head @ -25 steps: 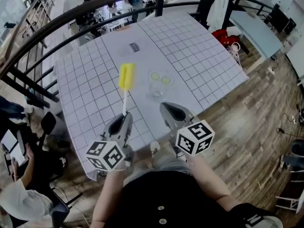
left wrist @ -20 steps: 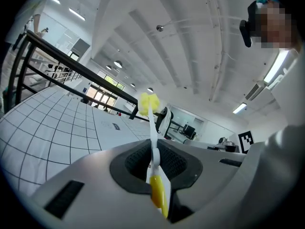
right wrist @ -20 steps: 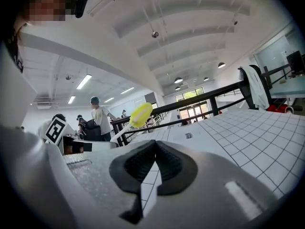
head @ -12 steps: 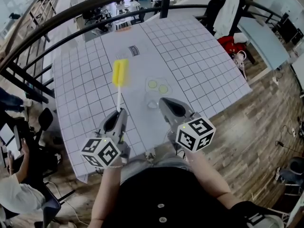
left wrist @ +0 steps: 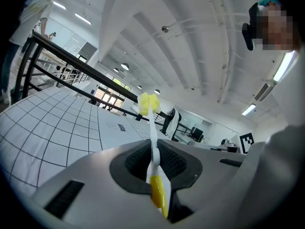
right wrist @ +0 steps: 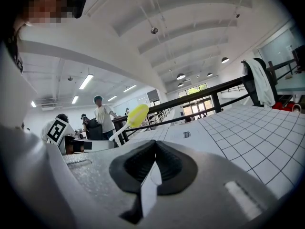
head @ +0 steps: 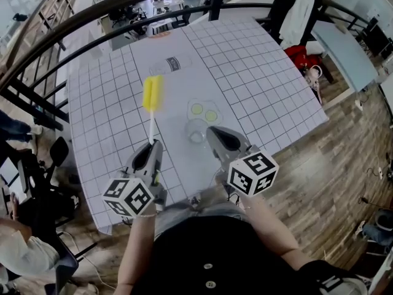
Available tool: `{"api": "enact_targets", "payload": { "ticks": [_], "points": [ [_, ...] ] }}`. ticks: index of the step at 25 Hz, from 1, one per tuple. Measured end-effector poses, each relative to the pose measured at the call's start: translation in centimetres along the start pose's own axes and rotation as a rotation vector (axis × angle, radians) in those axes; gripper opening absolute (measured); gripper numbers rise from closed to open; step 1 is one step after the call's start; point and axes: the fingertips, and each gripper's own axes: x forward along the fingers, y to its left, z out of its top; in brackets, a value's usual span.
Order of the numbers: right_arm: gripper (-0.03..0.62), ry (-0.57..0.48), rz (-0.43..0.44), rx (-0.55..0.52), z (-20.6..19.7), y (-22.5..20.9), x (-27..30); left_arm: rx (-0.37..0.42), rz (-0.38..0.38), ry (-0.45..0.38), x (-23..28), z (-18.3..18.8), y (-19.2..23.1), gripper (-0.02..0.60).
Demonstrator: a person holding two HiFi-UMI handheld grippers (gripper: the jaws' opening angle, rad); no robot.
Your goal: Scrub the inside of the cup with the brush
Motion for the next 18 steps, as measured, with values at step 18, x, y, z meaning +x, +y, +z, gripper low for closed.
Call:
{"api": "enact_targets", "payload": {
  "ticks": [18],
  "points": [
    [-0.002,0.048,-0.119,0.067,-2.7,-1.4,-0.1,0.076,-0.141,0.211,0.2,-1.2,0.3,0.048]
  ]
}}
